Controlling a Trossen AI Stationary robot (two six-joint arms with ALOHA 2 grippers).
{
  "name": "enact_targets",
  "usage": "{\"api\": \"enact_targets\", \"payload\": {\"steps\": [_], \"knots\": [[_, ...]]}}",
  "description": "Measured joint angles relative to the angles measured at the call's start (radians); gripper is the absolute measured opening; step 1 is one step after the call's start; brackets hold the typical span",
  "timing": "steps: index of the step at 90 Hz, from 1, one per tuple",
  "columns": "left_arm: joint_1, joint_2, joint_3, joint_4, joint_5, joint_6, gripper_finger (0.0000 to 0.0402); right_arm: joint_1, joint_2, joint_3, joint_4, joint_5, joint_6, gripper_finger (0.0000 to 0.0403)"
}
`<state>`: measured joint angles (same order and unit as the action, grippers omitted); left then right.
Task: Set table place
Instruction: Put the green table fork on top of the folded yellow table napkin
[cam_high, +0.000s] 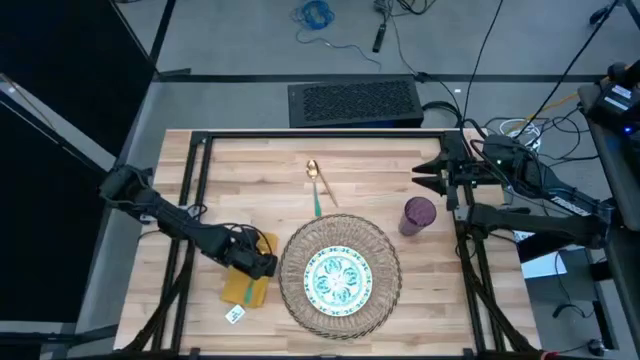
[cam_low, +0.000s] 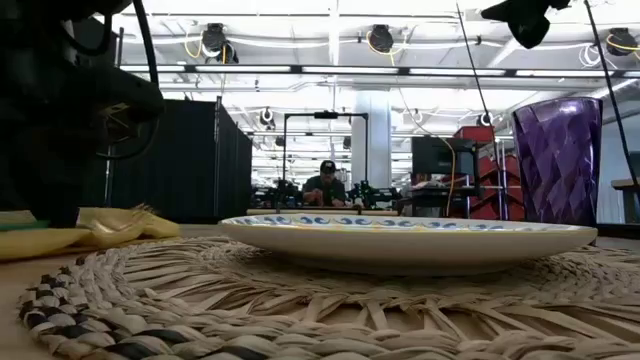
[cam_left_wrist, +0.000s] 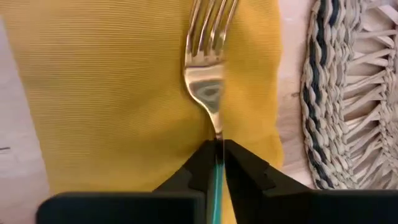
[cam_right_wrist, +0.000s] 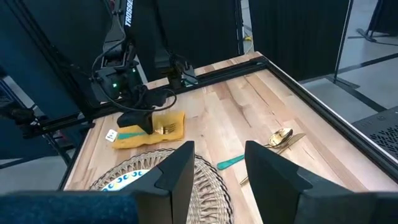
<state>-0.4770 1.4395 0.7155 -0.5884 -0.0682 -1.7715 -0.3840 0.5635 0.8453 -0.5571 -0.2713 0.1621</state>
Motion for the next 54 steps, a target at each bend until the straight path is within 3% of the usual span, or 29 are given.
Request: {"api": "enact_targets", "payload": {"steps": [19,37,54], "knots": [[0.001,-0.007,0.004,-0.052,0.012,-0.024,0.0086,0.000,0.000,0.000,0.000,-0.020,0.002,0.0130],[0.000,-0.080,0.055,-0.219,-0.054,-0.022,0.0091,0.000,0.000,0.000,0.000,-0.020,0.002,0.0130],[0.000,-0.143,0.076,-0.243,-0.106,-0.025,0.0091,0.000,0.000,0.000,0.000,-0.020,0.002,0.0130]]}}
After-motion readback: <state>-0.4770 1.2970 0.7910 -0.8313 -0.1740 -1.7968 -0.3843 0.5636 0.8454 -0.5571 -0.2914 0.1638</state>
